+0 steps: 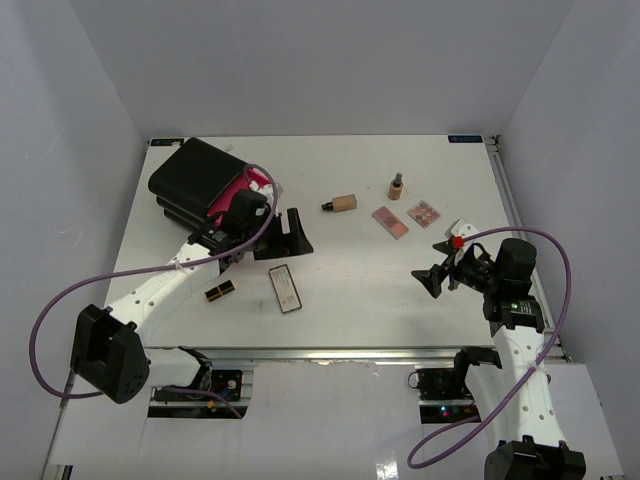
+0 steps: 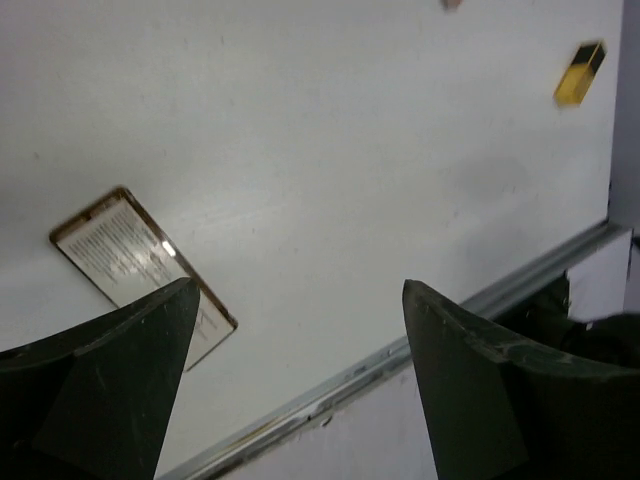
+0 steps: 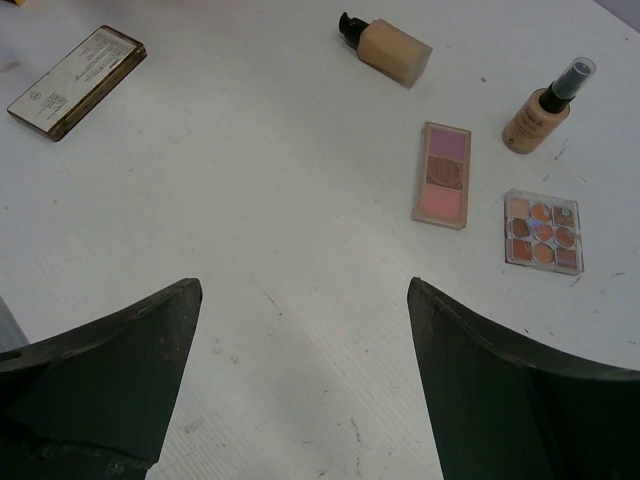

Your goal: Organize the makeup

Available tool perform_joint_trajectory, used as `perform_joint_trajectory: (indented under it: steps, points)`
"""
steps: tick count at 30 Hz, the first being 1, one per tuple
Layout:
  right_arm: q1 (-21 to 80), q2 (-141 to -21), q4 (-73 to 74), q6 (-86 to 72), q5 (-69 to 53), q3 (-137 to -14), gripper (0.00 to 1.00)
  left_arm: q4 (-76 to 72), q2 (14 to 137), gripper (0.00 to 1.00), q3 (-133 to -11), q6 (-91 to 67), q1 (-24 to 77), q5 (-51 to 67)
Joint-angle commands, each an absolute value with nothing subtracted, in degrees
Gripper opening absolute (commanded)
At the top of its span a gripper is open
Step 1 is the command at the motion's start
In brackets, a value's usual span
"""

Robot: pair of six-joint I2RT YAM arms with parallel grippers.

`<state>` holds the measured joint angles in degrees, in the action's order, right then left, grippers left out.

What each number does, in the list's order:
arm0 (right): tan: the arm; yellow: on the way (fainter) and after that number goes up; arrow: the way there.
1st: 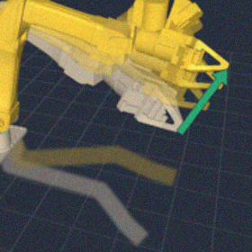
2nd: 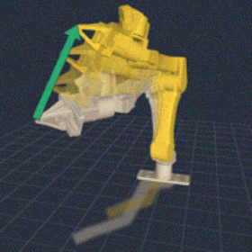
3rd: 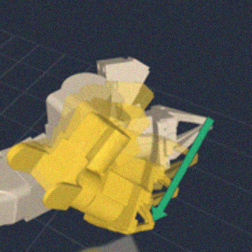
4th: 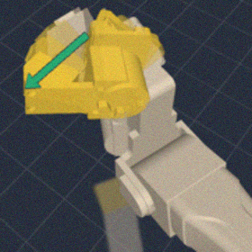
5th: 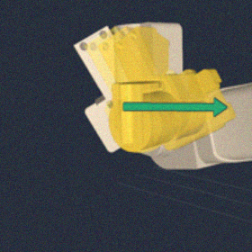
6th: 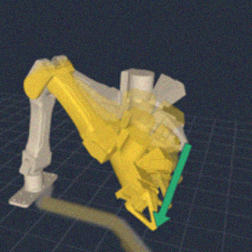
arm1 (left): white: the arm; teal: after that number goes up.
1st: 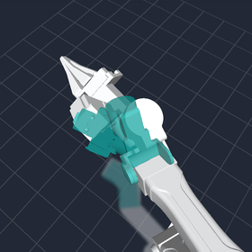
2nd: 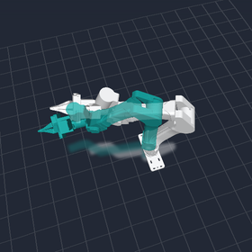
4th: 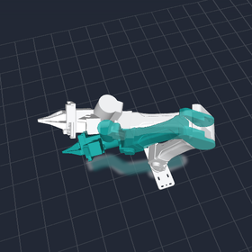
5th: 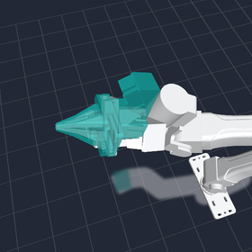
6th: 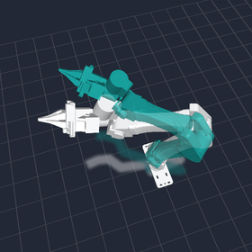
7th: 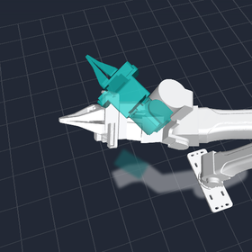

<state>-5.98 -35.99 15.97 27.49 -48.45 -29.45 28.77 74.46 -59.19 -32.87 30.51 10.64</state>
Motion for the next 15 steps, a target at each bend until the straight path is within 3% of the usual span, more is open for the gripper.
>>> perform_joint_trajectory:
  steps: [1, 8, 15]
  points:
    - [-6.0, -35.5, 14.6, 28.1, -49.9, -29.6, 0.9, 28.2, 69.6, 0.98, -49.9, -34.0, 33.0, 18.8]
    - [-6.0, -35.8, 14.7, 28.1, -50.1, -29.6, 0.9, 28.3, 67.3, 0.98, -43.8, -38.0, 36.2, 4.1]
    - [-6.0, -35.6, 14.7, 28.1, -49.9, -29.6, 0.9, 27.8, 76.7, 0.98, -44.7, -44.3, 39.7, -8.0]
